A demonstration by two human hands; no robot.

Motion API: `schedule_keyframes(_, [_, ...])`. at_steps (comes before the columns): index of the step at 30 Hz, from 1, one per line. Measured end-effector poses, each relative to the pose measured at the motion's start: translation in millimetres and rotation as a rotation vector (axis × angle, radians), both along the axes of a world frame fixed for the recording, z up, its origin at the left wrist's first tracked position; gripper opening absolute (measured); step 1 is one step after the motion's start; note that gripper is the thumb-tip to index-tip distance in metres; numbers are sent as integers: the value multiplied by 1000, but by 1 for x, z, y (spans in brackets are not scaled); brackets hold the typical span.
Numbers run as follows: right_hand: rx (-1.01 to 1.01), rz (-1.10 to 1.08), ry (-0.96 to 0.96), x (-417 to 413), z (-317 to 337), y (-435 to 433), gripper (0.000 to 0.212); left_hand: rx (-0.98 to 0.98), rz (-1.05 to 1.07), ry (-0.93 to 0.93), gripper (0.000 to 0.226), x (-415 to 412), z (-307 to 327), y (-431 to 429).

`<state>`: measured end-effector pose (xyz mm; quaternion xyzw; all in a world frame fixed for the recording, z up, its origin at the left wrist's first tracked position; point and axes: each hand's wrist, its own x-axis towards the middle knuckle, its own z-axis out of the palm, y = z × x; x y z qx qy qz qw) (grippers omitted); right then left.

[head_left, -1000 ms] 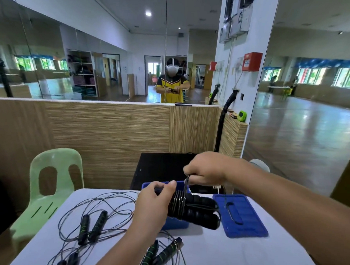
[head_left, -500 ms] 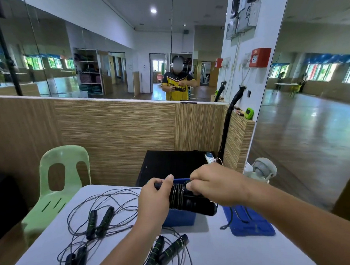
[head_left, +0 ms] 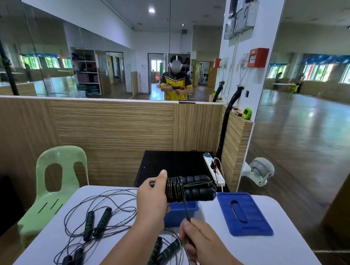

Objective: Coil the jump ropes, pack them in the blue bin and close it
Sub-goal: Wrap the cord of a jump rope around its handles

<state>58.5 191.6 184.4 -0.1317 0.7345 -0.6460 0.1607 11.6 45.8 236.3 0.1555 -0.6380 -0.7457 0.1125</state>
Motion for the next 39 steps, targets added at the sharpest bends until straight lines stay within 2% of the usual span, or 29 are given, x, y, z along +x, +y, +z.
schedule_keyframes(4, [-96,5,-133,-12,-7,14,33,81,-76,-27,43,6,1,8])
schedule_keyframes(7, [-96,74,-77,-26,-4,35,35,174,-160,-56,38,13,6,12])
schedule_keyframes(12, [243,98,62,-56,35,65,26,67,-211,-25,29,22,7,14])
schedule_keyframes(15, [365,110,126,-79,69,67,22,21,-217,25,26,27,7,18])
schedule_keyframes(20, [523,142,58,-96,110,58,24,-56,-202,99,26,30,4,21])
schedule_keyframes(24, [520,141,44,-87,122,50,31,-88,-134,124,27,23,-2,14])
schedule_keyframes(27, [407,79,81,-77,116,44,33,-103,-26,126,29,17,-6,9])
schedule_keyframes(29, [358,39,130,-74,107,38,28,-74,40,125,29,13,-9,7])
schedule_keyframes(35, [425,-256,573,-71,75,17,28,-41,111,157,28,7,-15,12])
schedule_keyframes(39, [452,-305,617,-71,65,15,28,-177,152,196,22,10,-17,12])
